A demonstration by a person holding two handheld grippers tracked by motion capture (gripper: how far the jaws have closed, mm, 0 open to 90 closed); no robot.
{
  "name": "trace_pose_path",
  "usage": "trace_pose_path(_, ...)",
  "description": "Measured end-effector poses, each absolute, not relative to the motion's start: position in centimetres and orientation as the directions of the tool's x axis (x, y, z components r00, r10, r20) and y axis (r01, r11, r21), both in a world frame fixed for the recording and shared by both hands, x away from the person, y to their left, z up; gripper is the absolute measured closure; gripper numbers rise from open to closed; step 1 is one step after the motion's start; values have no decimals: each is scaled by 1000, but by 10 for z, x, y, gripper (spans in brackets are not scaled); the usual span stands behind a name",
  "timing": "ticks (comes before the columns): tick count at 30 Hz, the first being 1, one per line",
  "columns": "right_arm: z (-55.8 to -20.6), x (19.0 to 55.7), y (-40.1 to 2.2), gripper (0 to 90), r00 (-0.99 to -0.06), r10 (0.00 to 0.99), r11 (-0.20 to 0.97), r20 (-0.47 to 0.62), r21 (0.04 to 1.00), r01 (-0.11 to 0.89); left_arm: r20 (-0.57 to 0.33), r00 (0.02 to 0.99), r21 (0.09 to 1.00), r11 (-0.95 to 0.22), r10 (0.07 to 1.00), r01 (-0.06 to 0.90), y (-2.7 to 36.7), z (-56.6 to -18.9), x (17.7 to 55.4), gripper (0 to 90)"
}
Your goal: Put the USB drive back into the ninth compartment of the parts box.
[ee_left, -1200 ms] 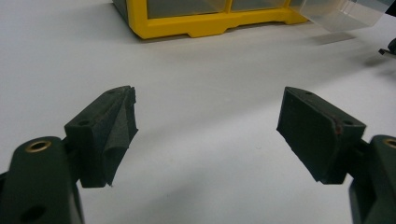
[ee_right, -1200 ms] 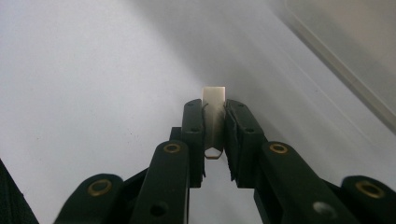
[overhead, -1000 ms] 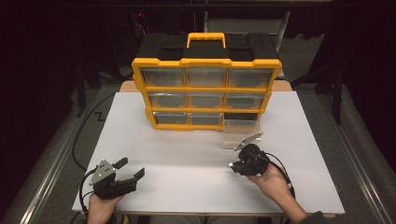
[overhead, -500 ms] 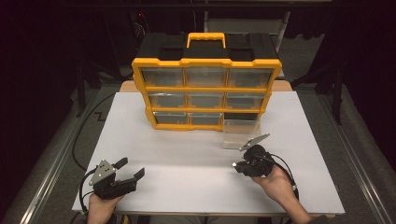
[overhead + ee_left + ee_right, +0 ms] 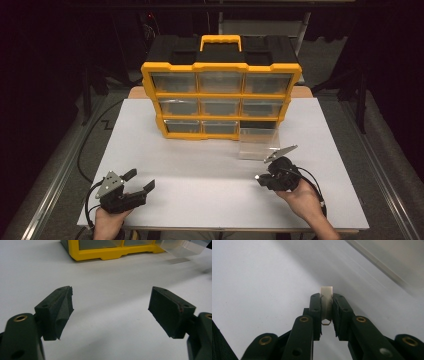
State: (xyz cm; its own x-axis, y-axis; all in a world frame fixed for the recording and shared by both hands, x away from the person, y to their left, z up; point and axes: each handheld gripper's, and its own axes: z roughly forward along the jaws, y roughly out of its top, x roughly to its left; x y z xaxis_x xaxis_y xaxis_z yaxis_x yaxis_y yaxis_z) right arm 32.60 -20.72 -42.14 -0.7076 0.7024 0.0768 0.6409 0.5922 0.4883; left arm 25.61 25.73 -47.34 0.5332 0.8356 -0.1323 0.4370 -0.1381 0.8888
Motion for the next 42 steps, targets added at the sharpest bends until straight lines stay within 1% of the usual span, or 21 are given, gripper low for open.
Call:
trace_pose_path(8, -420, 323, -219, 795, -698, 712, 571, 79, 513, 641, -132, 533, 889, -138, 836, 437, 257, -473, 256, 205)
trace_pose_path(21, -420, 314, -237, 796, -651, 750, 485, 112, 576, 658, -134, 531, 889, -136, 837, 438, 257, -473, 256, 205)
trace_pose_path(26, -419, 311, -243, 795, -643, 756, 452, 121, 614, 647, -134, 529, 888, -135, 838, 439, 257, -473, 256, 205)
trace_pose_path(42, -414, 304, -247, 795, -643, 753, 402, 137, 679, 615, -133, 527, 890, -133, 839, 437, 258, -473, 256, 205)
